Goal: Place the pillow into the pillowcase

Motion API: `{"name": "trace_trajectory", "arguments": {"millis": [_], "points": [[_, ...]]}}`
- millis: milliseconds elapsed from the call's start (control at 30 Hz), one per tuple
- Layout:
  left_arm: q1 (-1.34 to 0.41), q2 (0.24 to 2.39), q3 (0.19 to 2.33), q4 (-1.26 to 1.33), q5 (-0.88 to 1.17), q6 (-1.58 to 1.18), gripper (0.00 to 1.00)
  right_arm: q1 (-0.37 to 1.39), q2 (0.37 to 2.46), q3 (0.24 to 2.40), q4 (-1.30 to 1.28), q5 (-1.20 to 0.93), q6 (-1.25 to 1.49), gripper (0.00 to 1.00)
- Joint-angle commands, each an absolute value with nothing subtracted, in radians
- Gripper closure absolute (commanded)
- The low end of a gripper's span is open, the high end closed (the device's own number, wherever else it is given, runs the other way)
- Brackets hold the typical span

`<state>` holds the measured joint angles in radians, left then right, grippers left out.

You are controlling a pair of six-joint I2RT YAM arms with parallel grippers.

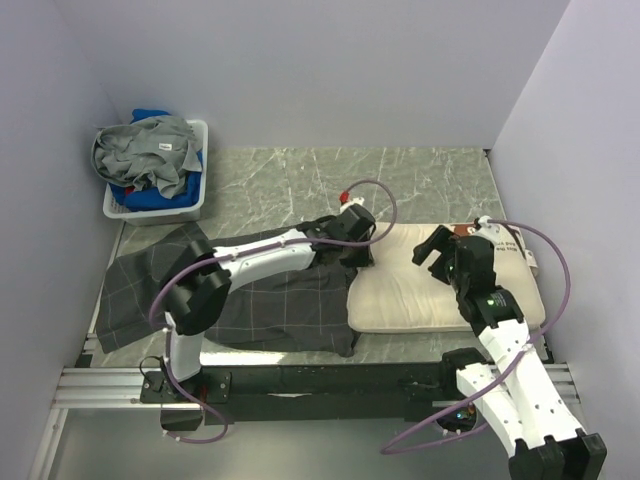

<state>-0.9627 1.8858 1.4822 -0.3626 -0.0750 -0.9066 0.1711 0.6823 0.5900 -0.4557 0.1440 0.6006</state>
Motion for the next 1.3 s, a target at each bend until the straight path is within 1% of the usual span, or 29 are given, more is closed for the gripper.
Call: {"name": "trace_trajectory", "arguments": {"millis": [0, 33, 67, 167, 200, 300, 367, 400, 433, 533, 600, 700, 733, 800, 833, 933, 1000, 1033, 1067, 1100, 1133, 1167, 1233, 1267], "points": [[-0.977, 1.901, 1.526, -0.319, -0.032, -0.919, 0.86, 0.195, 0.719, 0.643, -0.417, 0.124, 0.591, 0.0], [-0.974, 1.878, 1.497, -0.308, -0.041, -0.919, 0.77, 0.205, 0.735, 0.643, -0.407, 0.127, 0.585, 0.0], [-0.97, 1.862, 1.485, -0.305, -0.049, -0.919, 0.62, 0.222, 0.742, 0.644, -0.391, 0.129, 0.577, 0.0], [-0.963, 1.789, 1.448, -0.334, -0.106, -0.911, 0.36, 0.285, 0.802, 0.661, -0.354, 0.144, 0.554, 0.0], [-0.963, 1.766, 1.436, -0.348, -0.162, -0.916, 0.3, 0.305, 0.822, 0.669, -0.335, 0.146, 0.542, 0.0], [-0.933, 1.652, 1.343, -0.409, -0.259, -0.992, 0.22, 0.376, 0.925, 0.716, -0.305, 0.15, 0.503, 0.0], [-0.865, 1.547, 1.22, -0.414, -0.291, -1.052, 0.22, 0.429, 1.015, 0.771, -0.314, 0.184, 0.479, 0.0], [-0.835, 1.508, 1.171, -0.388, -0.284, -1.066, 0.23, 0.448, 1.043, 0.791, -0.319, 0.193, 0.445, 0.0], [-0.771, 1.437, 1.073, -0.367, -0.246, -1.068, 0.23, 0.466, 1.098, 0.811, -0.33, 0.208, 0.434, 0.0], [-0.683, 1.35, 0.973, -0.347, -0.215, -1.037, 0.22, 0.56, 1.188, 0.879, -0.363, 0.293, 0.399, 0.0], [-0.667, 1.33, 0.959, -0.356, -0.212, -1.017, 0.19, 0.623, 1.235, 0.919, -0.392, 0.349, 0.382, 0.0], [-0.655, 1.315, 0.95, -0.354, -0.193, -0.996, 0.18, 0.695, 1.347, 0.96, -0.442, 0.432, 0.371, 0.0], [-0.652, 1.318, 0.953, -0.35, -0.186, -0.989, 0.18, 0.706, 1.427, 0.974, -0.46, 0.449, 0.373, 0.0], [-0.653, 1.333, 0.96, -0.35, -0.176, -0.982, 0.18, 0.733, 1.517, 1.006, -0.504, 0.485, 0.383, 0.0], [-0.655, 1.347, 0.971, -0.35, -0.169, -0.982, 0.19, 0.738, 1.604, 1.015, -0.518, 0.535, 0.39, 0.0], [-0.66, 1.373, 0.98, -0.328, -0.137, -0.968, 0.19, 0.742, 1.734, 1.06, -0.589, 0.58, 0.402, 0.0], [-0.667, 1.396, 0.994, -0.324, -0.132, -0.962, 0.19, 0.744, 1.747, 1.063, -0.578, 0.54, 0.378, 0.01], [-0.678, 1.42, 1.015, -0.327, -0.136, -0.954, 0.19, 0.735, 1.732, 1.06, -0.572, 0.511, 0.376, 0.11], [-0.686, 1.43, 1.026, -0.331, -0.14, -0.953, 0.19, 0.727, 1.717, 1.052, -0.555, 0.462, 0.377, 0.23], [-0.693, 1.442, 1.037, -0.33, -0.146, -0.95, 0.19, 0.721, 1.671, 1.043, -0.543, 0.44, 0.382, 0.38], [-0.709, 1.463, 1.052, -0.328, -0.149, -0.948, 0.19, 0.706, 1.64, 1.034, -0.534, 0.416, 0.387, 0.74], [-0.718, 1.477, 1.061, -0.327, -0.149, -0.948, 0.2, 0.697, 1.606, 1.008, -0.51, 0.367, 0.39, 0.86], [-0.747, 1.532, 1.103, -0.34, -0.175, -0.939, 0.22, 0.672, 1.485, 0.986, -0.493, 0.309, 0.399, 1.0], [-0.756, 1.555, 1.118, -0.353, -0.186, -0.936, 0.25, 0.637, 1.436, 0.962, -0.479, 0.272, 0.4, 1.0]]}}
